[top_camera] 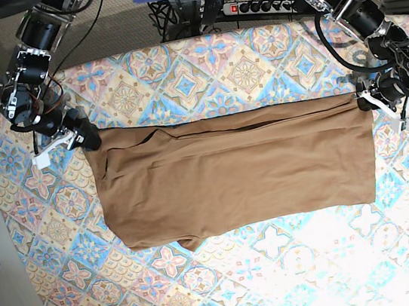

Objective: Layout the t-shirt on the table in an organized manner, then fold the t-shirt properly
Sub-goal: 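Hold the folded edge with both grippers and pull it taut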

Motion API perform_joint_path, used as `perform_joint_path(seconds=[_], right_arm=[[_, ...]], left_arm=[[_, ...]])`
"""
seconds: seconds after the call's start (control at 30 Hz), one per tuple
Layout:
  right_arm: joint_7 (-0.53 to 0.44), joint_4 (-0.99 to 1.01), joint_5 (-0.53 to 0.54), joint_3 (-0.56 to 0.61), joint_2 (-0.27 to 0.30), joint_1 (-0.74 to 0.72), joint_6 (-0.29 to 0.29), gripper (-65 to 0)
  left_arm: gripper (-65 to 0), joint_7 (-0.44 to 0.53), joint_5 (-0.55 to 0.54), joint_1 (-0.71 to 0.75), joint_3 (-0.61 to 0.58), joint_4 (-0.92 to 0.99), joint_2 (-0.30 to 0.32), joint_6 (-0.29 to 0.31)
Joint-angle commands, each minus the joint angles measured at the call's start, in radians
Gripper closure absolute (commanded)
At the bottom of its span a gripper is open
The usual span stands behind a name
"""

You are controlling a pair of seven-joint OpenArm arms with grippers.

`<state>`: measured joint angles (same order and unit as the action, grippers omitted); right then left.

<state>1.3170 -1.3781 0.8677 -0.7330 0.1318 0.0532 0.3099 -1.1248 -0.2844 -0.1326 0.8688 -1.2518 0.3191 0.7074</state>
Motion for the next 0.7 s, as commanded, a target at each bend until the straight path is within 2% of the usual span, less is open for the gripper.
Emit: perform_joint_path(seconds=[0.0,0.1,0.47,0.6,0.67], right_arm=[[-0.011,-0.013,0.023,-0.001,0.013,-0.013,0.004,-14.3],[-0.009,-0.013,0.023,-0.001,0.013,-0.008,0.004,0.0],[-0.001,-0.022,0.023,0.0,0.013,0.083,0.004,0.0],[-0.001,-0.024,0.023,0.0,0.013,0.129,0.004,0.0],[-0.001,-0.024,0.023,0.003,0.013,0.155,0.004,0.0]], left_arm=[[-8.2,-0.027,0.047,-0.002,0.0,-0.006,0.019,-0.009],[0.0,-0.025,0.047,-0.003,0.0,-0.006,0.019,-0.009],[0.0,-0.027,0.078,-0.023,0.007,-0.016,0.012,-0.009],[0.0,-0.027,0.076,0.026,0.005,-0.105,0.01,-0.009],[0.0,-0.027,0.076,0.058,0.005,-0.174,-0.015,-0.009]])
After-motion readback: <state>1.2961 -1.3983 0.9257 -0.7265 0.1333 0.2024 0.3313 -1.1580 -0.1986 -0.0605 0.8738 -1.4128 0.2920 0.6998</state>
